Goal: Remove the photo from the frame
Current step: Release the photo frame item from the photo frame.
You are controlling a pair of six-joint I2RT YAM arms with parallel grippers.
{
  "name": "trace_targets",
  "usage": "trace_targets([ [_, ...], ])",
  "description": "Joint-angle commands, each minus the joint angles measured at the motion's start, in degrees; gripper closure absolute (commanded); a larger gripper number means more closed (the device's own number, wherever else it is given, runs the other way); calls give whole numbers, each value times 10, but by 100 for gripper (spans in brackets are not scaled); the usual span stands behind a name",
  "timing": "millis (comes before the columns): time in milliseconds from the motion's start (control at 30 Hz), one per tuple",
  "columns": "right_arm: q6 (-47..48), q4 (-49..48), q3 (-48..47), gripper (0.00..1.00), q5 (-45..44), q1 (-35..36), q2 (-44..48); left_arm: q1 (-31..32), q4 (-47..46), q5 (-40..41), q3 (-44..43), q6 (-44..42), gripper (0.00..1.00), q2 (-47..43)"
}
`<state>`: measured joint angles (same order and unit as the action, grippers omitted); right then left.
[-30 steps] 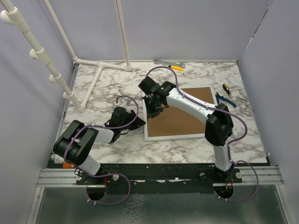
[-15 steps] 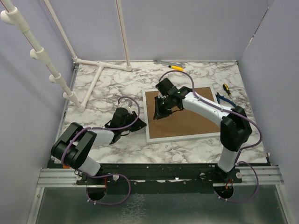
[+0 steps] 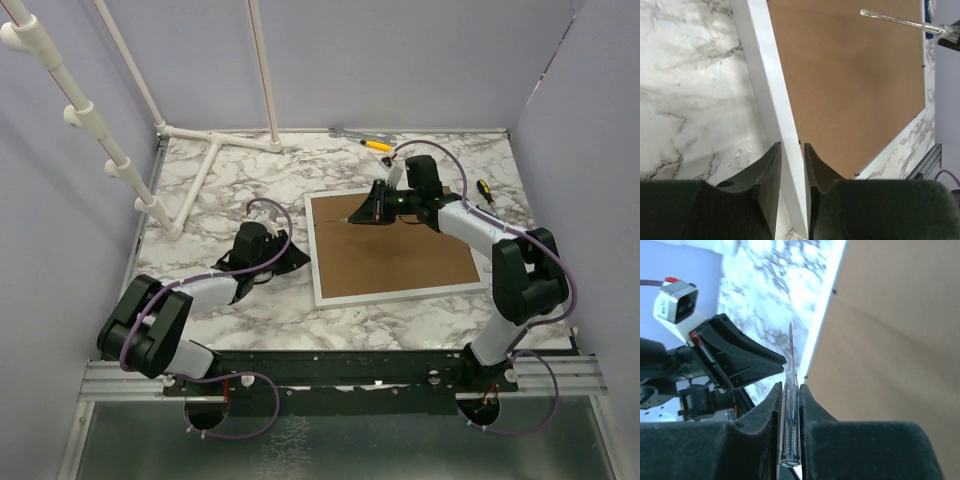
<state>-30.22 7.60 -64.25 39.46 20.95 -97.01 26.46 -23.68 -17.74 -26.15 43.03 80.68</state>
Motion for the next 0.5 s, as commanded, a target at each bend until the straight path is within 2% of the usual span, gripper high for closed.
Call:
trace_targets([
  [0,-24,-177,-9,99,153,-34,-69,-16,1,8,-40,-19,69,0],
  [200,13,-162,-83,99,180,-46,-161,-50,-40,7,-73,-2,54,37],
  [300,26,-151,-102,99,182,-46,-186,-64,-47,14,-92,4,54,58],
  [467,36,-126,-114,99,159,-51,-208,-72,-81,12,-108,16,59,103],
])
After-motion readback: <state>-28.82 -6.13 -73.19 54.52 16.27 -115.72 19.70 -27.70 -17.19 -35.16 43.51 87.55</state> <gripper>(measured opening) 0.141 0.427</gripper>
